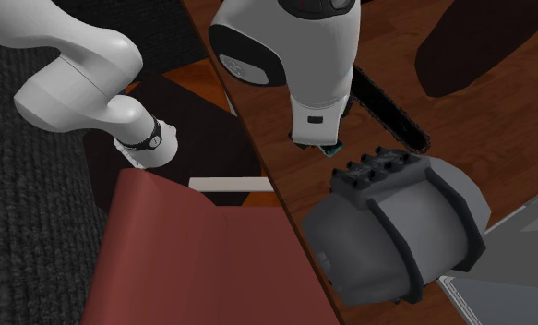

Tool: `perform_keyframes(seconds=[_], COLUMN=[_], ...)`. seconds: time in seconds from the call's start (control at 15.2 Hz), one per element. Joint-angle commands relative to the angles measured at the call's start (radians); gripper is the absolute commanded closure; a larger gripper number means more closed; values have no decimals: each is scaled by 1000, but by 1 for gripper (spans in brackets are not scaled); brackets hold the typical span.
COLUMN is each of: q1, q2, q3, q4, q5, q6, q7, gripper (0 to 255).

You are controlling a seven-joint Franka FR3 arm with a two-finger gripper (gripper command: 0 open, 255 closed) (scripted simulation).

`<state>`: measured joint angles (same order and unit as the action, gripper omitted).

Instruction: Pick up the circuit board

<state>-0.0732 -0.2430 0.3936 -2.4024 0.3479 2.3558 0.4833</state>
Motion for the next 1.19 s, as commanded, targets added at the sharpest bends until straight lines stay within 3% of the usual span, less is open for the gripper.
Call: perform_keyframes(seconds=[0.0,1.12], q1=[0,-11], q2=[1,-74], q3=[0,-26], q4=[0,140], q5=[0,-22], q6=[0,-212], q7=[0,30], gripper=[255,255])
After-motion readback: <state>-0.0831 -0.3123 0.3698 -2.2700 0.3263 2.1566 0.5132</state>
